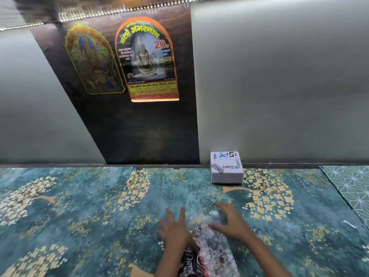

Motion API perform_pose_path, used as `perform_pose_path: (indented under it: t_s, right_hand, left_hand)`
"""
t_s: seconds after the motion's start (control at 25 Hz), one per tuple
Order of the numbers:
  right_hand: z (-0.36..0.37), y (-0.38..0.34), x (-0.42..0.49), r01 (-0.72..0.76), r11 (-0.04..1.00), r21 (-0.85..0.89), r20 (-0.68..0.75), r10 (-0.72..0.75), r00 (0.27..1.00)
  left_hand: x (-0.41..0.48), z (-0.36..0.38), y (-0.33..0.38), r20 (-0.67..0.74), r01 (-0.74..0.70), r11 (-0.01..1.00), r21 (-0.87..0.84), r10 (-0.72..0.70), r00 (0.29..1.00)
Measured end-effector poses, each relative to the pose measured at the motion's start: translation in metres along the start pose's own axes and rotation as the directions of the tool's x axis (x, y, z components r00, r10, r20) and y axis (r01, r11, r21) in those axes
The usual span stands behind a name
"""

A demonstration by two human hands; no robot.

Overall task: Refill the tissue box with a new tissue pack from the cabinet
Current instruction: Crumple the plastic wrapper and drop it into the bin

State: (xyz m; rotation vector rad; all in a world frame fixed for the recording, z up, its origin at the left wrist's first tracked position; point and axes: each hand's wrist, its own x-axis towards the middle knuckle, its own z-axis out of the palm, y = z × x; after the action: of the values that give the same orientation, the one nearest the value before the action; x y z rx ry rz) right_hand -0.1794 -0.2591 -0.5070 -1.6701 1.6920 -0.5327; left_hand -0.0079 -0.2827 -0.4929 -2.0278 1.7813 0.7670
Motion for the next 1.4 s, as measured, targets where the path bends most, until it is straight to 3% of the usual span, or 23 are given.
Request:
perform_pose_path:
  t_s: [0.08, 0.2, 0.24, 0.32, 0.36, 0.4, 0.48, 0.56, 0.6, 0.68, 0.72, 0.76, 0.8, 0.84, 0.88, 1.0, 1.12, 1.24, 1.28, 1.32, 1.36, 1.4]
  right_hand:
    - [0.022, -0.012, -0.033, 0.004, 0.998, -0.06, 0.104, 0.002, 0.995]
    - [0.043, -0.013, -0.068, 0.008, 0.987, -0.164, 0.125, 0.013, 0.992]
    - [0.042, -0.014, -0.076, 0.0, 0.99, -0.144, 0.112, 0.016, 0.994]
    - [0.036, -0.019, -0.089, 0.02, 0.999, -0.028, 0.076, -0.017, 0.997]
    - [0.031, -0.024, -0.096, 0.032, 0.994, 0.103, 0.075, -0.04, 0.996]
    - [0.026, -0.031, -0.103, 0.04, 0.95, 0.308, 0.083, -0.068, 0.994]
    - [0.015, -0.036, -0.115, 0.062, 0.782, 0.62, 0.04, -0.111, 0.993]
    - [0.004, -0.031, -0.127, 0.106, 0.75, 0.653, -0.145, -0.013, 0.989]
    - [-0.003, -0.027, -0.135, 0.126, 0.789, 0.601, -0.267, 0.049, 0.963]
    - [-0.017, -0.018, -0.153, 0.16, 0.8, 0.579, -0.433, 0.136, 0.891]
    - [-0.021, -0.016, -0.164, 0.169, 0.767, 0.619, -0.463, 0.182, 0.868]
    - [-0.025, -0.016, -0.174, 0.18, 0.737, 0.651, -0.484, 0.22, 0.847]
    - [-0.027, -0.016, -0.187, 0.194, 0.715, 0.671, -0.503, 0.248, 0.828]
    - [-0.029, -0.017, -0.2, 0.219, 0.687, 0.693, -0.515, 0.26, 0.817]
    - [-0.03, -0.018, -0.216, 0.252, 0.639, 0.727, -0.521, 0.273, 0.809]
    - [-0.031, -0.003, -0.28, 0.33, 0.496, 0.803, -0.531, 0.346, 0.773]
    - [-0.029, 0.017, -0.358, 0.404, 0.465, 0.788, -0.582, 0.348, 0.735]
    - [-0.026, 0.02, -0.429, 0.479, 0.366, 0.798, -0.585, 0.278, 0.762]
    - [-0.024, 0.017, -0.446, 0.487, 0.392, 0.781, -0.591, 0.211, 0.778]
    - [-0.021, 0.017, -0.46, 0.48, 0.468, 0.742, -0.599, 0.142, 0.788]
    - [-0.02, 0.017, -0.473, 0.459, 0.583, 0.67, -0.612, 0.084, 0.786]
    - [-0.018, 0.02, -0.487, 0.444, 0.695, 0.565, -0.65, 0.044, 0.758]
  left_hand:
    - [-0.016, 0.014, -0.009, -0.061, 0.059, 0.992, -0.114, -0.066, 0.996]
    - [-0.029, 0.019, -0.021, -0.124, -0.063, 0.93, -0.363, 0.019, 0.992]
    - [-0.033, 0.015, -0.023, -0.107, -0.118, 0.832, -0.543, 0.071, 0.992]
    - [-0.055, 0.008, -0.017, 0.017, -0.069, 0.42, -0.905, 0.197, 0.98]
    - [-0.068, 0.005, -0.01, 0.069, 0.005, 0.221, -0.975, 0.282, 0.957]
    - [-0.08, 0.005, -0.002, 0.088, 0.058, 0.097, -0.994, 0.339, 0.937]
    - [-0.101, 0.011, 0.017, 0.048, 0.072, -0.042, -0.997, 0.41, 0.911]
    - [-0.115, 0.019, 0.024, -0.096, -0.047, -0.138, -0.989, 0.375, 0.922]
    - [-0.123, 0.023, 0.025, -0.187, -0.162, -0.103, -0.981, 0.322, 0.928]
    - [-0.14, 0.041, 0.024, -0.423, -0.455, 0.113, -0.883, 0.224, 0.878]
    - [-0.153, 0.05, 0.025, -0.574, -0.619, 0.245, -0.746, 0.236, 0.784]
    - [-0.167, 0.059, 0.027, -0.712, -0.77, 0.34, -0.54, 0.305, 0.633]
    - [-0.183, 0.069, 0.033, -0.787, -0.869, 0.365, -0.335, 0.399, 0.471]
    - [-0.197, 0.079, 0.04, -0.804, -0.917, 0.348, -0.196, 0.479, 0.353]
    - [-0.212, 0.089, 0.048, -0.788, -0.929, 0.318, -0.19, 0.515, 0.337]
    - [-0.265, 0.128, 0.064, -0.709, -0.877, 0.201, -0.438, 0.522, 0.474]
    - [-0.322, 0.186, 0.078, -0.575, -0.777, 0.18, -0.604, 0.577, 0.58]
    - [-0.369, 0.227, 0.096, -0.481, -0.62, 0.106, -0.777, 0.536, 0.694]
    - [-0.375, 0.229, 0.101, -0.413, -0.506, 0.072, -0.86, 0.484, 0.771]
    - [-0.38, 0.232, 0.105, -0.358, -0.384, -0.033, -0.923, 0.441, 0.823]
    - [-0.385, 0.232, 0.108, -0.252, -0.198, -0.165, -0.966, 0.453, 0.855]
    - [-0.396, 0.232, 0.114, -0.119, 0.032, -0.265, -0.964, 0.535, 0.837]
